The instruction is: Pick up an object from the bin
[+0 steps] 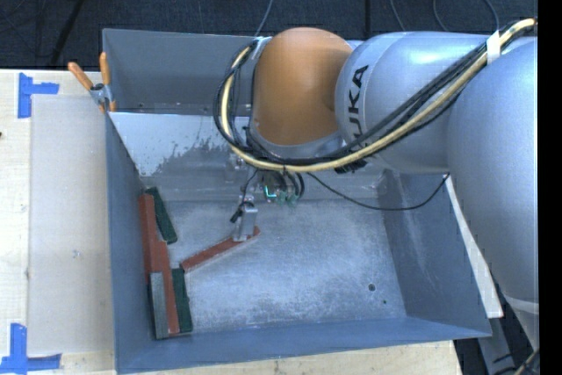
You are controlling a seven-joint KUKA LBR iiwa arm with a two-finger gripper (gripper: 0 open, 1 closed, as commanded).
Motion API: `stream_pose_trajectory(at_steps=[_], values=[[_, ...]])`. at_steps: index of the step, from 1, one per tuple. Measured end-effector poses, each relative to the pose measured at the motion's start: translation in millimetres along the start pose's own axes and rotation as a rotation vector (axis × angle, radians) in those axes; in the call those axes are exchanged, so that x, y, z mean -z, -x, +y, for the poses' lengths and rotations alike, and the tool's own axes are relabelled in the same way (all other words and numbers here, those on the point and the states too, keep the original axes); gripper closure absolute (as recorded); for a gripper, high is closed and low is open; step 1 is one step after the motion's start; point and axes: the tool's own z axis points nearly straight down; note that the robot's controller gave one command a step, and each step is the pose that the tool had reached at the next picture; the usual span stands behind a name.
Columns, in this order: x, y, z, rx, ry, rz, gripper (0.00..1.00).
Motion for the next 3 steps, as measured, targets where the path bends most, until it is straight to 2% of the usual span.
stream_pose_trajectory(at_steps=[1,2,3], values=[[-95.1,-21.8,9.3,0.334,-0.001,-0.002,0.0],[-61.5,-18.4,15.9,0.392,0.0,-0.012,0.0],[-63.1,-19.9,10.8,0.513,-0.001,-0.008,0.0]])
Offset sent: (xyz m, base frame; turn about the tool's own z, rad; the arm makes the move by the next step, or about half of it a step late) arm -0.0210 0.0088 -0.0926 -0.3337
